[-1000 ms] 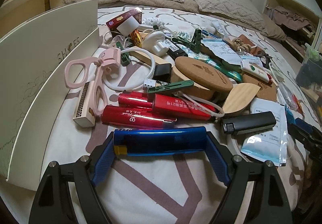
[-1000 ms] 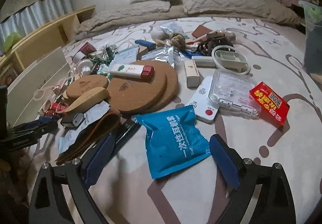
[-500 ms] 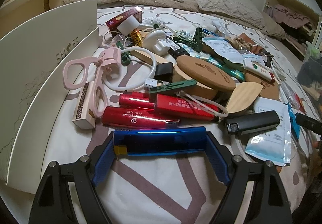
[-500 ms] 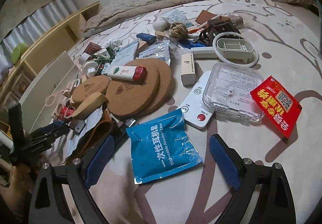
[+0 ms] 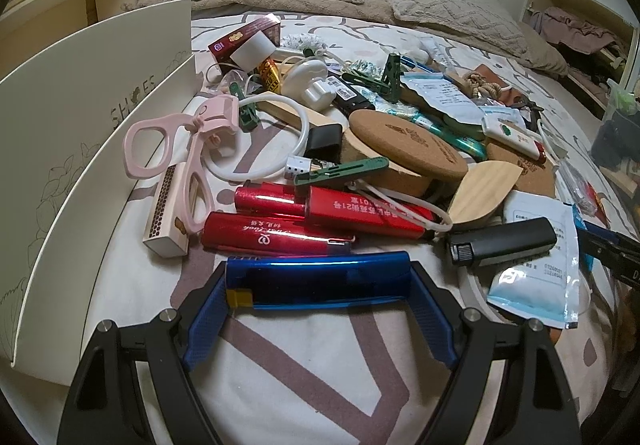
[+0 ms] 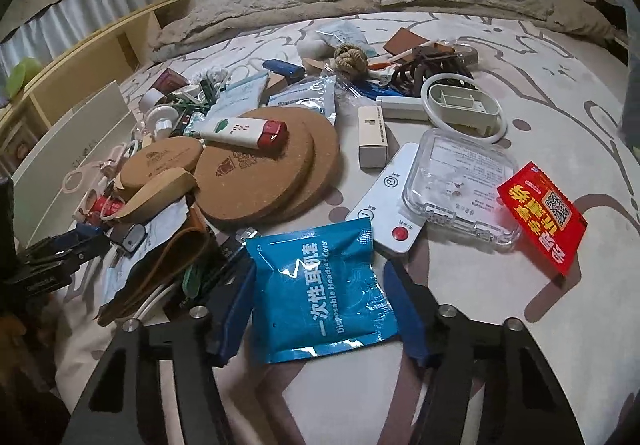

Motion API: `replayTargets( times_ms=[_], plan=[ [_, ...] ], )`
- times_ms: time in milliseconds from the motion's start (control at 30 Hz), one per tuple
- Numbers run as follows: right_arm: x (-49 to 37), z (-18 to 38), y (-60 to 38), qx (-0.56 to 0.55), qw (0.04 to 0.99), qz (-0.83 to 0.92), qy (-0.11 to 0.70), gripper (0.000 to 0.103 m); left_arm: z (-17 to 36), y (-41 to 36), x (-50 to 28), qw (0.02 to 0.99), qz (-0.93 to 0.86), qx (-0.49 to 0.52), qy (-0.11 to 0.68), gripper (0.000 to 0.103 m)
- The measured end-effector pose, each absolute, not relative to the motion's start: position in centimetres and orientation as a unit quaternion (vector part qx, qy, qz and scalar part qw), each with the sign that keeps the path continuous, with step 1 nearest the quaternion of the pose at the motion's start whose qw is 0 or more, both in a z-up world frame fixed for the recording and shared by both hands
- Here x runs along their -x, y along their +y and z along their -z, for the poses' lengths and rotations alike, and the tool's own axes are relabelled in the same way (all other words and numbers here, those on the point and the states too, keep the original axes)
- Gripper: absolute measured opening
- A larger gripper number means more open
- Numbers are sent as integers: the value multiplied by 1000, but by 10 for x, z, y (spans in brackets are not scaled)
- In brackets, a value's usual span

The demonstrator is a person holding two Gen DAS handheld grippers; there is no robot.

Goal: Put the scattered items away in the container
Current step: 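Close the right tool on the blue packet while the left tool holds the lighter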

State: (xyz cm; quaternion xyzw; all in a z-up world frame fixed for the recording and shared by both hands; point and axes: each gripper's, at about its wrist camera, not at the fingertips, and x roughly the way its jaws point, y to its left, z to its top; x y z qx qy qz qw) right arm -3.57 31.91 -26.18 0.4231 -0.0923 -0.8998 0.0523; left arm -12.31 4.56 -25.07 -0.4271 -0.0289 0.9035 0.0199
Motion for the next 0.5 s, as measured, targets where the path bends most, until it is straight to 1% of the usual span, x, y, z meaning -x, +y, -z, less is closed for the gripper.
replayTargets(
  times_ms=[233,500],
  plan=[
    [26,256,306,-412,48,905,-98,52,245,47,121,19,-907,419,-21,84],
    [19,249,299,-408,36,907,-96,48,233,48,119,24,-915,403,-16,84]
  ],
)
